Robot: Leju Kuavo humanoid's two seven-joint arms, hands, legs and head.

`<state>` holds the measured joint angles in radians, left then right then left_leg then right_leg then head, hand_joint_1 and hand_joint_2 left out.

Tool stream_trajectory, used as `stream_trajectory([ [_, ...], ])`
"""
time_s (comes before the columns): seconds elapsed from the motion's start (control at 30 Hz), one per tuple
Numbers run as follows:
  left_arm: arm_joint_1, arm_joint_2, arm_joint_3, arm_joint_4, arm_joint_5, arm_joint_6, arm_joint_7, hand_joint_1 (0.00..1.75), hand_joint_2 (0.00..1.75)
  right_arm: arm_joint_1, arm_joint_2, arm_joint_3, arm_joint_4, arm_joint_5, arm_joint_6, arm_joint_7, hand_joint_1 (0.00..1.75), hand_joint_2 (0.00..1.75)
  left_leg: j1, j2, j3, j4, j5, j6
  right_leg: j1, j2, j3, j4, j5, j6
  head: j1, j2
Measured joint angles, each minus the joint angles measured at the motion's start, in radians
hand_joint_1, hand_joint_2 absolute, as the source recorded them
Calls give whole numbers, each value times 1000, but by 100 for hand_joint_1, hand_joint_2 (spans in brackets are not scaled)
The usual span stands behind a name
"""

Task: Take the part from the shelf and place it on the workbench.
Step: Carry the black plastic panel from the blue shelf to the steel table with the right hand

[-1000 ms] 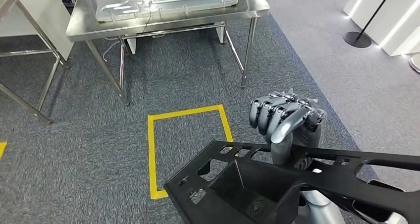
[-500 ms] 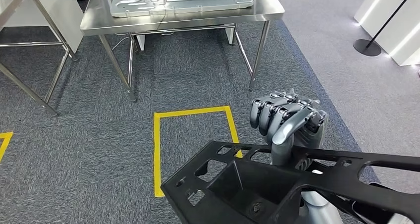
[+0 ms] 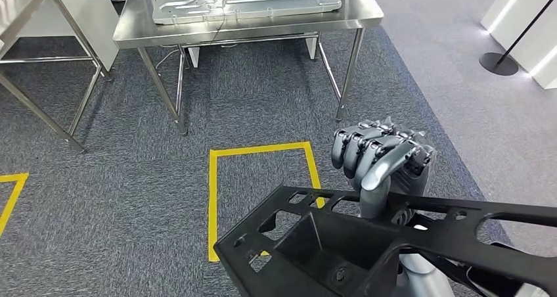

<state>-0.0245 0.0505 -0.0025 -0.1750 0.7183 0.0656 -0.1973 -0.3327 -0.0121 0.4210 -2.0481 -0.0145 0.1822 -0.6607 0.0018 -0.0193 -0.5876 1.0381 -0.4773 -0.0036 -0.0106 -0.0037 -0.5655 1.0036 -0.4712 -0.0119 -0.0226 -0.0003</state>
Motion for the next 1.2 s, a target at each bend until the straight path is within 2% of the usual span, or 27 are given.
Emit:
stream_trajectory([
  [0.03, 0, 1, 0, 0, 0, 0, 0, 0, 175, -1, 3, 0, 0, 0, 0, 0, 175, 175, 2, 2, -19, 42, -21, -5, -2, -2, 5, -4, -1, -5, 0, 0],
  [0.1, 0, 2, 0, 0, 0, 0, -1, 0, 175, -3, 7, 0, 0, 0, 0, 0, 175, 175, 7, 5, -84, 171, -76, -14, -2, -5, 11, -5, -8, -10, 0, 0],
  [0.13, 1, 2, 0, 0, 0, 0, -1, 0, 175, -2, 8, 0, 0, 0, 1, 1, 175, 175, 10, 7, -116, 227, -91, -18, -2, -5, 15, -5, -11, -10, 0, 0],
  [0.17, 2, 3, 0, 0, 0, 0, -1, 0, 175, -2, 8, 0, 0, 0, 1, 1, 175, 175, 12, 9, -134, 253, -89, -21, -2, -6, 19, -5, -15, -9, 0, 0],
  [0.2, 3, 3, 0, 0, 0, 0, -1, 0, 175, -2, 8, 0, 0, 0, 1, 1, 175, 175, 14, 11, -133, 241, -67, -22, -2, -6, 26, -5, -20, -7, 0, 0],
  [0.27, 3, 3, 0, 0, 0, 1, -2, 0, 175, -2, 8, 0, 0, -1, 1, 2, 175, 175, 17, 16, -79, 118, 9, -21, -3, -7, 44, -5, -32, 0, 0, 0],
  [0.3, 4, 4, 0, 0, 0, 2, -2, 0, 175, -2, 8, 0, 0, -1, 1, 2, 175, 175, 15, 18, -47, 54, 33, -19, -2, -7, 52, -4, -39, 5, 0, 0],
  [0.33, 3, 4, 0, 0, 0, 2, -2, 0, 175, -2, 8, 0, 0, -1, 1, 2, 175, 175, 13, 19, -25, 9, 44, -14, -1, -8, 57, -4, -43, 11, 0, 0],
  [0.37, 2, 4, 0, 0, 0, 3, -3, 0, 175, -3, 8, 0, 0, -2, 1, 2, 175, 175, 10, 19, -14, -12, 42, -9, 1, -8, 59, -5, -47, 17, 0, 0],
  [0.47, 2, 4, 0, 0, 0, 3, -3, 0, 175, -3, 8, 1, 0, -3, -1, 2, 175, 175, 8, 14, -8, -22, 31, 10, 0, -9, 62, -6, -56, 34, 0, 0],
  [0.5, 2, 4, 0, 0, 0, 3, -3, 0, 175, -3, 8, 1, 0, -3, -2, 1, 175, 175, 9, 14, -4, -25, 29, 17, -2, -9, 55, 11, -67, 39, 0, 0],
  [0.53, 2, 4, 0, 0, -1, 3, -4, 0, 175, -3, 8, 1, 0, -3, -2, 0, 175, 175, 10, 14, 0, -29, 28, 23, -3, -8, 36, 51, -86, 42, 0, 0],
  [0.57, 2, 4, 0, 0, -3, 3, -4, 0, 175, -2, 8, 1, 0, -3, -3, 0, 175, 175, 9, 14, 4, -32, 25, 28, -3, -7, 2, 113, -111, 43, 0, 0],
  [0.63, 2, 4, 0, 0, -6, 2, -4, 0, 175, 2, 8, 1, 0, -3, -4, -2, 175, 175, 6, 13, 10, -32, 18, 36, -3, -5, -88, 256, -153, 43, 0, 0],
  [0.67, 2, 4, 0, 0, -7, 1, -4, 0, 175, 4, 8, 1, 0, -3, -4, -2, 175, 175, 4, 12, 15, -32, 14, 38, -3, -5, -120, 296, -152, 42, 0, 0],
  [0.7, 2, 4, 0, 0, -8, 1, -4, 0, 175, 6, 8, 1, 0, -3, -4, -3, 175, 175, 2, 9, 22, -32, 8, 38, -3, -4, -133, 296, -129, 40, 0, 0],
  [0.73, 2, 4, 0, 0, -8, 1, -4, 0, 175, 6, 8, 1, 0, -3, -5, -3, 175, 175, 1, 7, 32, -32, 2, 37, -2, -4, -126, 255, -87, 37, 0, 0],
  [0.77, 2, 4, 0, 0, -9, 1, -4, 0, 175, 6, 8, 1, 0, -3, -6, -4, 175, 175, 0, 5, 41, -32, -4, 36, -1, -3, -104, 184, -36, 31, 0, 0],
  [0.8, 2, 2, -1, 0, -10, 1, -4, 0, 175, 6, 8, 1, 0, -3, -6, -5, 175, 175, -2, 3, 49, -31, -11, 33, 2, -1, -79, 117, 1, 24, 0, 0],
  [0.83, 1, 2, -1, 0, -11, 0, -4, 0, 175, 6, 8, 1, 0, -3, -7, -7, 175, 175, -3, 1, 52, -30, -16, 29, 5, 0, -59, 63, 24, 19, 0, 0],
  [0.87, 1, 1, -1, 0, -11, 0, -3, 0, 175, 7, 8, 1, 0, -3, -7, -8, 175, 175, -3, 1, 52, -30, -20, 24, 9, 2, -49, 32, 31, 15, 0, 0],
  [0.93, -1, 1, -1, 0, -14, 0, -3, 0, 175, 8, 8, 1, 0, -3, -8, -11, 175, 175, -1, 1, 53, -33, -24, 12, 12, 4, -45, 18, 24, 9, 0, 0],
  [1.03, -1, 1, -2, 0, -17, 0, -1, 0, 175, 10, 8, 1, 0, -3, -10, -14, 175, 175, 0, 6, 54, -16, -39, -4, 3, 4, -25, -2, 23, -3, 0, 0],
  [1.13, -1, 1, -2, 0, -18, 0, -1, 0, 175, 9, 8, 1, 0, -3, -11, -15, 175, 175, 1, 8, 46, 5, -50, -9, 1, 3, -16, -7, 22, -7, 0, 0],
  [1.17, -1, 1, -2, 0, -18, 0, -1, 0, 175, 10, 8, 1, 0, -3, -10, -15, 175, 175, 2, 9, 26, 43, -66, -12, 1, 2, -14, -7, 20, -8, 0, 0],
  [1.2, 0, 2, -2, 0, -18, 0, -1, 0, 175, 11, 8, 1, 0, -3, -10, -15, 175, 175, 5, 10, -18, 112, -80, -17, 1, 1, -7, -7, 13, -10, 0, 0],
])
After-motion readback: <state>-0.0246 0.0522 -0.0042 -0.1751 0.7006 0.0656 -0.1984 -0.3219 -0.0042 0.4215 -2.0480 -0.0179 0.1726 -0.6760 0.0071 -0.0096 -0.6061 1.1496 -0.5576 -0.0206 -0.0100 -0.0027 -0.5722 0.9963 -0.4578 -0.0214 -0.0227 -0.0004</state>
